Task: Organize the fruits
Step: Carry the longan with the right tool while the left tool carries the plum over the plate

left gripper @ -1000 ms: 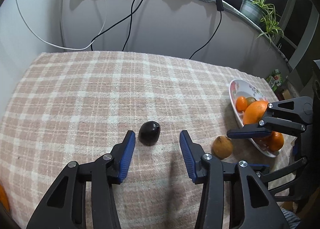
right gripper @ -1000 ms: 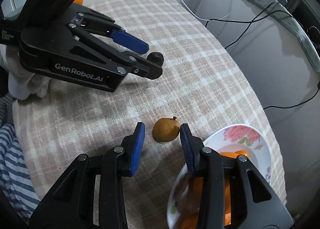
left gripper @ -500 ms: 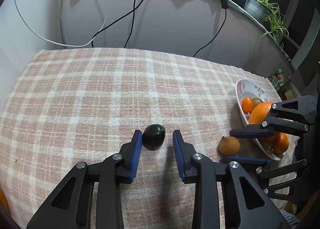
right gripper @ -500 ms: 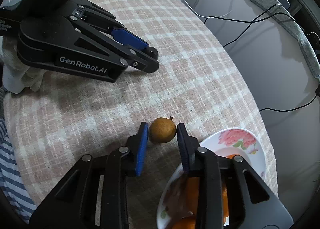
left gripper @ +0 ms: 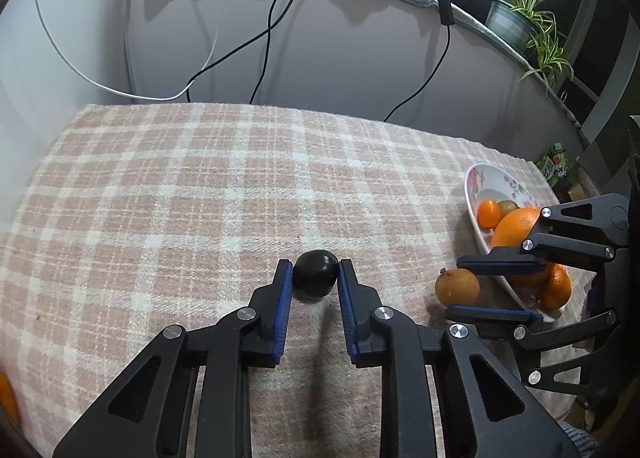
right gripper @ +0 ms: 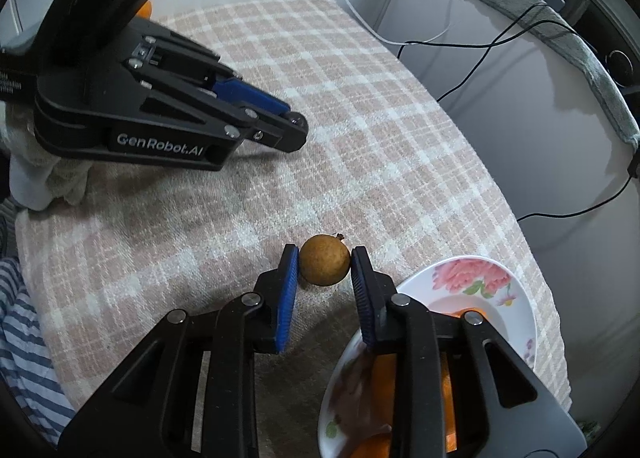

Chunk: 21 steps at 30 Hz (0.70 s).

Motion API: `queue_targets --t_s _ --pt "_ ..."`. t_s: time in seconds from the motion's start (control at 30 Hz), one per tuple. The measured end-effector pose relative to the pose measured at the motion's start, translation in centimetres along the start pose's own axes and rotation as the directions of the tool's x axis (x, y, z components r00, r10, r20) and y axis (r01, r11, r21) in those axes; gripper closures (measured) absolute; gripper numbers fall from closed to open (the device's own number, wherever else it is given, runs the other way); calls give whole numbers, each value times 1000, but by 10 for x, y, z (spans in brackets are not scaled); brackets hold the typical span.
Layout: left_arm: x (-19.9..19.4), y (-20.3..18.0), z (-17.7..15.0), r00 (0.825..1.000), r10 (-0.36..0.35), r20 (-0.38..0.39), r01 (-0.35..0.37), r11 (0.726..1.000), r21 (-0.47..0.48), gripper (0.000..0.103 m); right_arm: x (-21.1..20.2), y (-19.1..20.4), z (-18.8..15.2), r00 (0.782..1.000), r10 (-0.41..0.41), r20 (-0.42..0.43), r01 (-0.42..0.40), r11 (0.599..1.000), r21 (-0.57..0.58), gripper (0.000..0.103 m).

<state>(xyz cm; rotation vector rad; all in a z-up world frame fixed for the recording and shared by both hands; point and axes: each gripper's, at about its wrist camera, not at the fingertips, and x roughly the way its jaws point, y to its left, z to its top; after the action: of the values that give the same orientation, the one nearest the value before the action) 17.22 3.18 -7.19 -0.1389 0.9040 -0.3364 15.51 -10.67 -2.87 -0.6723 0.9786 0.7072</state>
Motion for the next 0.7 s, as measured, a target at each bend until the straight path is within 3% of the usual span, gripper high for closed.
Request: queue_targets --t_s 0.7 --pt "-19 -37 16 998 -44 48 42 998 36 82 -61 -53 -27 977 22 213 -75 967 242 75"
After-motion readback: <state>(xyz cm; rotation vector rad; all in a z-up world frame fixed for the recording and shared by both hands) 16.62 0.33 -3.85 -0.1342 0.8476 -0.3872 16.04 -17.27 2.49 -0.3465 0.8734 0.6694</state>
